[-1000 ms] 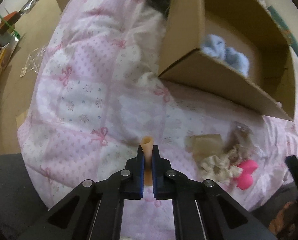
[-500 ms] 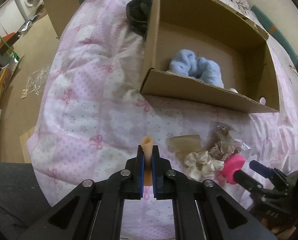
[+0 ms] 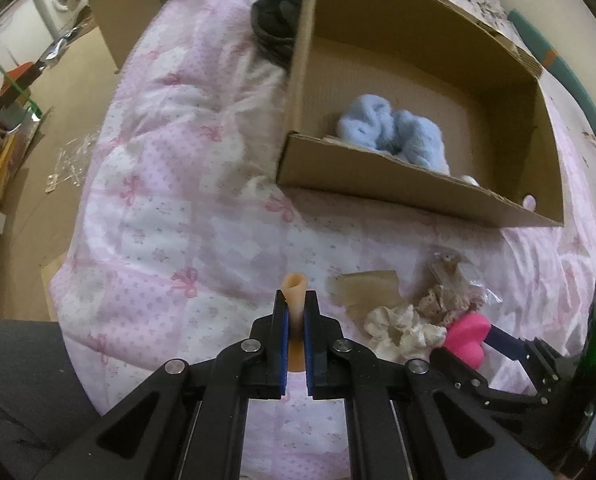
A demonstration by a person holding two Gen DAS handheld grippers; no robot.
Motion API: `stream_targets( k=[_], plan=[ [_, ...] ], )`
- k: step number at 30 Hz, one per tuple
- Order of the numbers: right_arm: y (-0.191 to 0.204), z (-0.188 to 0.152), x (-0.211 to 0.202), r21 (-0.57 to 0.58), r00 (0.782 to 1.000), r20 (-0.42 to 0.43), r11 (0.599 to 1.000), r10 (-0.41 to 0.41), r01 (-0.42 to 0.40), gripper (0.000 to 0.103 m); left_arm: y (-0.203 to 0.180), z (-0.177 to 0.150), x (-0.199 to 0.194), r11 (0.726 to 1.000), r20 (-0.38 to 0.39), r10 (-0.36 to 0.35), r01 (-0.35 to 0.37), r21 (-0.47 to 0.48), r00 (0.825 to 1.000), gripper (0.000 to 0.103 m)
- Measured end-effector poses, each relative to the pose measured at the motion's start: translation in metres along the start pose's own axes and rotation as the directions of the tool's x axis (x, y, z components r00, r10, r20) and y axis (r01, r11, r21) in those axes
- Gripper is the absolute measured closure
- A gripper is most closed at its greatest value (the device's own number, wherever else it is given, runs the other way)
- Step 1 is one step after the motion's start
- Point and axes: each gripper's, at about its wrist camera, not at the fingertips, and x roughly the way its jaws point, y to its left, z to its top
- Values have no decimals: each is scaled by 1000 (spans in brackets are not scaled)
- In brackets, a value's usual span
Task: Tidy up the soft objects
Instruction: 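Grasp the pink rubber toy with the right tool while the left tool holds the cylinder, then carry the pink toy and tan cylinder over the box with both tools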
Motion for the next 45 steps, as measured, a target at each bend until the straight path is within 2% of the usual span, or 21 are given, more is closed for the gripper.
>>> stream_targets(
  k=[1,3,4,5,13,19,28,34,37,39,41,45],
  plan=[
    [2,0,2,-9,1000,1,1000,-19,19,20,2,0,1,1000,-2,8,-8,-6,1000,97],
    [6,1,4,-14,1000,9,1000,-24,24,31,3,0,2,1000,-6,17,-17,-7,1000,97],
    [8,2,3,-19,1000,13,1000,-20,20,53,4,0,3,1000,-8,19,-19,-8,1000,97],
    [10,2,4,-23,1000,11,1000,-16,16,56,5,1,3,1000,-8,21,-21,-9,1000,97],
    [10,-11,-17,-28,999,49,1000,1,0,56,13,0,5,999,-31,-5,4,-41,999,97],
    [7,-25,-42,19,992,130,1000,8,-11,56,20,-3,-2,999,-5,22,-22,-34,1000,97],
    [18,-28,-55,-69,977,211,997,-27,43,56,24,-5,1,998,-2,56,-57,-40,998,97],
    [17,-28,-67,-74,965,261,997,9,11,56,18,-7,7,996,-2,84,-84,-9,996,97],
    [19,-26,-77,-81,950,308,996,47,-23,56,18,-8,9,996,-4,91,-91,-7,996,97],
    [19,-26,-87,-85,932,351,995,85,-58,56,18,-8,9,996,-1,91,-91,-5,996,97],
    [16,-26,-99,-81,905,400,989,144,-121,56,17,-8,8,996,9,93,-93,1,996,97],
    [11,-25,-112,-68,874,461,988,156,-140,56,13,-10,3,995,34,97,-97,11,995,97]
  ],
)
